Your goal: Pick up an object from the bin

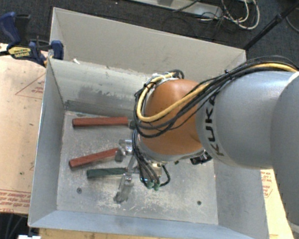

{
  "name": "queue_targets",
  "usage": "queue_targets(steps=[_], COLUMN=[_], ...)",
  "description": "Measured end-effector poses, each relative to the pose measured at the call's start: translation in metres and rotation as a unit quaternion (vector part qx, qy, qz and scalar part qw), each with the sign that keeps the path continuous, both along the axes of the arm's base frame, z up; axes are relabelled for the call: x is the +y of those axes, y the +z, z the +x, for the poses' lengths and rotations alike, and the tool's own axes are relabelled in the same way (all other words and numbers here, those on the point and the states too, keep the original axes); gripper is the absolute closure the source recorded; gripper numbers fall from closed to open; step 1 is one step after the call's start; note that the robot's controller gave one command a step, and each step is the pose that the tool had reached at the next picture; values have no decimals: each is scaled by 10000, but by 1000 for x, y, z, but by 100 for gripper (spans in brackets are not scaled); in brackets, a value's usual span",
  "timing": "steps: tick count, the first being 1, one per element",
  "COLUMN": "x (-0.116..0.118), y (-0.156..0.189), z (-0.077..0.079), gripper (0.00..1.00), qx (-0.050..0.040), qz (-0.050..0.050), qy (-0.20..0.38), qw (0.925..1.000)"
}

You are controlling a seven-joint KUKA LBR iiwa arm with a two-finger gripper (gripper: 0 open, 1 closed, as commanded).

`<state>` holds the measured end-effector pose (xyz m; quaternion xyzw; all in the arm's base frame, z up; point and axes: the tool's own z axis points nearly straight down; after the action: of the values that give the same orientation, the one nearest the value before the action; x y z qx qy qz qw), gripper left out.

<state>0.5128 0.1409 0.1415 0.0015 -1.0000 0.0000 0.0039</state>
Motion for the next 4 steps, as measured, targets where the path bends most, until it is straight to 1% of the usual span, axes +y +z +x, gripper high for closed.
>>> queue_targets(steps=[1, 2, 3, 4], x=[-1, 66, 64, 64], y=[4, -70, -71, -71], z=[2, 37, 36, 36], gripper=[0, 100, 0, 0], qx=[-36, -60, -48, -48], qz=[5, 26, 15, 15], qy=[-15, 1291, 1287, 1286], qw=[10000, 9916, 9917, 9917])
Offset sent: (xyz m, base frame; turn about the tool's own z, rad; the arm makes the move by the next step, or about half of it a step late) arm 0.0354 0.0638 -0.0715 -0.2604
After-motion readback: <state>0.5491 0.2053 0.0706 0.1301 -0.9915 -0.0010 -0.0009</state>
